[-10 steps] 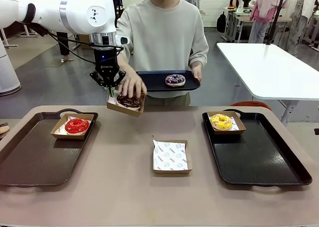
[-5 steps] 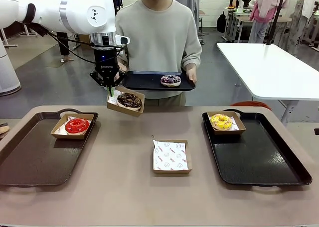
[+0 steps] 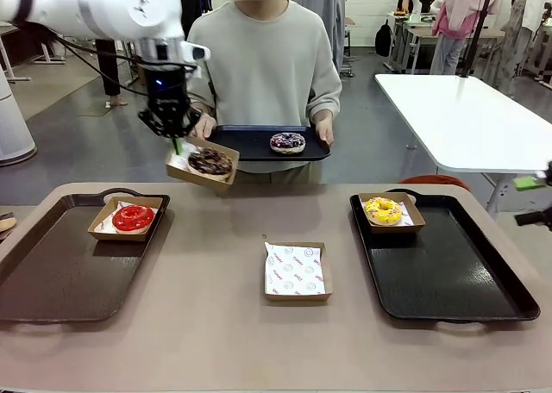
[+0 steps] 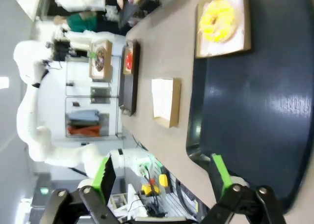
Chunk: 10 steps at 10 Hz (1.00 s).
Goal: Individually package the donuts and arrange them on the tray.
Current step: Place the picked Paper togo box on the Handle tray while simultaneously picking up another Paper togo box from the table with the other hand.
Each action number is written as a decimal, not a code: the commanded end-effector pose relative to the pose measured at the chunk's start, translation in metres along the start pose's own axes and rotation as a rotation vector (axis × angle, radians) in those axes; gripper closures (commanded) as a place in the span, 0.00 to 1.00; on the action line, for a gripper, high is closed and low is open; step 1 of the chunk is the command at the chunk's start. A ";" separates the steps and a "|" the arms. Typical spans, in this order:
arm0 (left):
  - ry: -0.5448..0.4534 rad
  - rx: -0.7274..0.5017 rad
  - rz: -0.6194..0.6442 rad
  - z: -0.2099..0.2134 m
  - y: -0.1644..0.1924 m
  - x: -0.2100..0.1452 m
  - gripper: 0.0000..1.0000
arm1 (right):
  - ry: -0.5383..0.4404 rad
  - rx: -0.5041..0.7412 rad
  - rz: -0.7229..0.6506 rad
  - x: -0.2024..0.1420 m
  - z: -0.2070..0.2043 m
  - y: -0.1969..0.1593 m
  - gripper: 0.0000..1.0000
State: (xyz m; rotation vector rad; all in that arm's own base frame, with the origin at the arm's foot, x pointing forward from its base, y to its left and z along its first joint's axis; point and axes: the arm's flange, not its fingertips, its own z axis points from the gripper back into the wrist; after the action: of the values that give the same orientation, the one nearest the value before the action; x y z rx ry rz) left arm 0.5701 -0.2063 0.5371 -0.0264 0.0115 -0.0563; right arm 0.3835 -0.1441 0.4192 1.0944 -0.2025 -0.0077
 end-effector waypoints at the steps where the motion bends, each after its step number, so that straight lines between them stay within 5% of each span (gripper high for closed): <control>1: -0.008 -0.064 -0.032 0.010 0.054 -0.045 0.99 | 0.108 -0.118 0.005 0.021 -0.032 0.056 0.00; 6: -0.023 -0.177 0.006 -0.010 0.149 -0.115 0.99 | 0.228 -0.463 0.113 0.024 -0.172 0.159 0.00; 10: -0.038 -0.182 0.002 -0.044 0.190 -0.146 0.99 | 0.273 -0.607 0.119 0.014 -0.269 0.161 0.00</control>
State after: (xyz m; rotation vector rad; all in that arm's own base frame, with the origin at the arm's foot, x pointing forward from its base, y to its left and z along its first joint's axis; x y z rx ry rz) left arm 0.4394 -0.0132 0.4969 -0.1936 0.0071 -0.0278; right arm 0.4200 0.1634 0.4582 0.5137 -0.0244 0.2153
